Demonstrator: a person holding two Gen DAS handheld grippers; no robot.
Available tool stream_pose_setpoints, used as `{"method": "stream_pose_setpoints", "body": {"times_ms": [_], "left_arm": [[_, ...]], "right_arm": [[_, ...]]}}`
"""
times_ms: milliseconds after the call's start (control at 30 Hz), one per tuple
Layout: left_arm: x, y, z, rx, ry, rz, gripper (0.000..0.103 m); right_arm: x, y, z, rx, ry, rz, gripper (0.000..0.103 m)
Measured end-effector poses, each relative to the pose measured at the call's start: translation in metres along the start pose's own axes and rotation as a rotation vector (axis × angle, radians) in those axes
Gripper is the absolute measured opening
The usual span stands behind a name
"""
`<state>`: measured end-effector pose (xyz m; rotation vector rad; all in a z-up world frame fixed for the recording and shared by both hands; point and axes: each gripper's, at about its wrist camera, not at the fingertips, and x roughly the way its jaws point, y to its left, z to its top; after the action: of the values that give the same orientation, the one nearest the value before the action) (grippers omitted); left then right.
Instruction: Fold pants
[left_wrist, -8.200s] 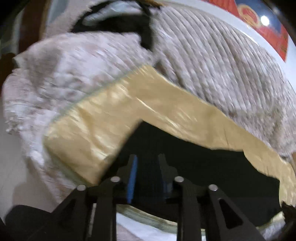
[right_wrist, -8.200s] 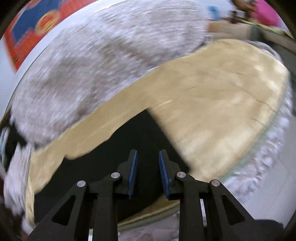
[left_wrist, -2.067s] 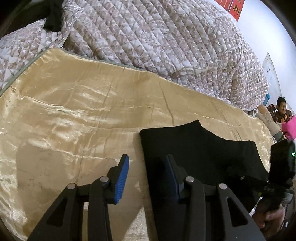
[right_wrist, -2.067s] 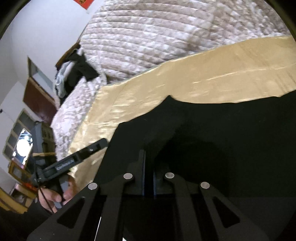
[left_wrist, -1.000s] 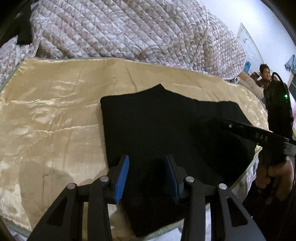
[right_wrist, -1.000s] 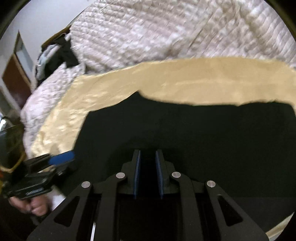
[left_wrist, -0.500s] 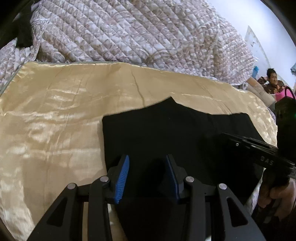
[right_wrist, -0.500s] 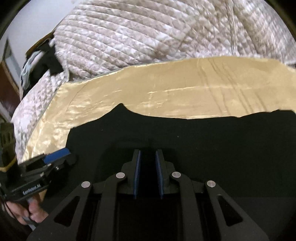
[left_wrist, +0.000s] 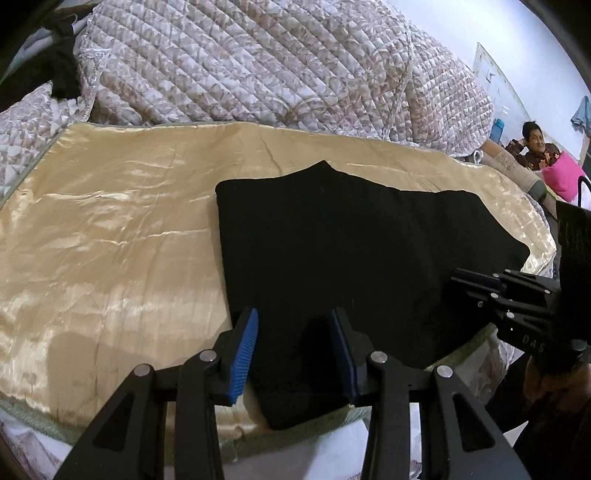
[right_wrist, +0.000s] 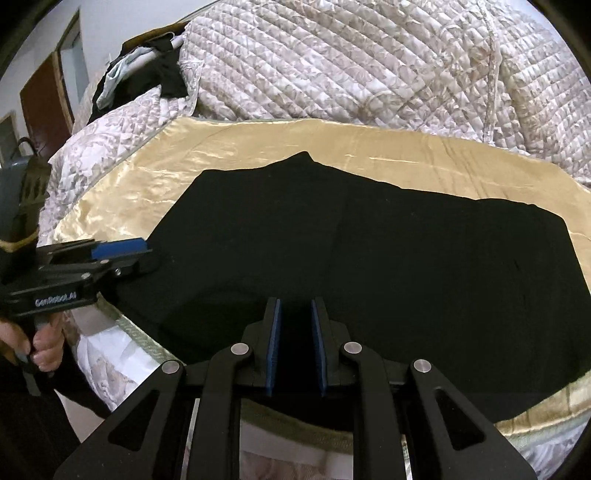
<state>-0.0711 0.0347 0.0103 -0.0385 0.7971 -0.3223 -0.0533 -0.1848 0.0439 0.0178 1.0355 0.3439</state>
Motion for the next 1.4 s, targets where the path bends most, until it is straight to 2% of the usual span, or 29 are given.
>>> {"method": "stream_pose_setpoints", "body": {"times_ms": [367, 500, 567, 667, 767, 900, 933, 967, 1033, 1133, 1233, 1333, 1400], "left_arm": [[-0.004, 0.000, 0.002, -0.025, -0.008, 0.006, 0.043], [-0.012, 0.005, 0.010, -0.056, -0.048, 0.008, 0.043], [-0.009, 0.005, 0.010, -0.059, -0.040, 0.005, 0.043], [0.002, 0.001, 0.006, -0.036, 0.010, 0.006, 0.043], [0.002, -0.003, 0.005, -0.011, 0.011, 0.020, 0.043], [0.001, 0.001, 0.007, -0.038, 0.007, 0.009, 0.043], [0.001, 0.001, 0.007, -0.039, 0.006, 0.010, 0.043], [0.002, 0.001, 0.008, -0.041, 0.007, 0.011, 0.043], [0.003, 0.000, 0.008, -0.042, 0.007, 0.013, 0.043], [0.003, 0.001, 0.008, -0.041, 0.008, 0.011, 0.043], [0.004, 0.001, 0.008, -0.040, 0.007, 0.011, 0.043], [0.004, 0.002, 0.009, -0.038, 0.007, 0.012, 0.043], [0.005, 0.001, 0.009, -0.035, 0.008, 0.012, 0.043]], "right_arm": [[-0.013, -0.004, -0.007, 0.051, -0.012, 0.008, 0.019], [-0.027, -0.011, -0.006, 0.083, -0.065, -0.007, 0.019], [-0.028, -0.009, -0.005, 0.080, -0.068, -0.003, 0.019], [-0.015, -0.005, -0.008, 0.055, 0.000, -0.011, 0.019], [-0.019, -0.013, -0.006, 0.095, -0.017, -0.009, 0.019], [-0.029, -0.045, -0.006, 0.228, -0.063, -0.068, 0.021], [-0.033, -0.054, -0.007, 0.269, -0.080, -0.080, 0.032], [-0.039, -0.065, -0.007, 0.311, -0.103, -0.093, 0.050], [-0.051, -0.084, -0.007, 0.377, -0.156, -0.122, 0.062], [-0.078, -0.118, -0.011, 0.495, -0.269, -0.217, 0.062], [-0.101, -0.159, -0.028, 0.689, -0.356, -0.312, 0.062], [-0.103, -0.186, -0.051, 0.874, -0.341, -0.301, 0.062], [-0.100, -0.189, -0.058, 0.908, -0.322, -0.302, 0.062]]}}
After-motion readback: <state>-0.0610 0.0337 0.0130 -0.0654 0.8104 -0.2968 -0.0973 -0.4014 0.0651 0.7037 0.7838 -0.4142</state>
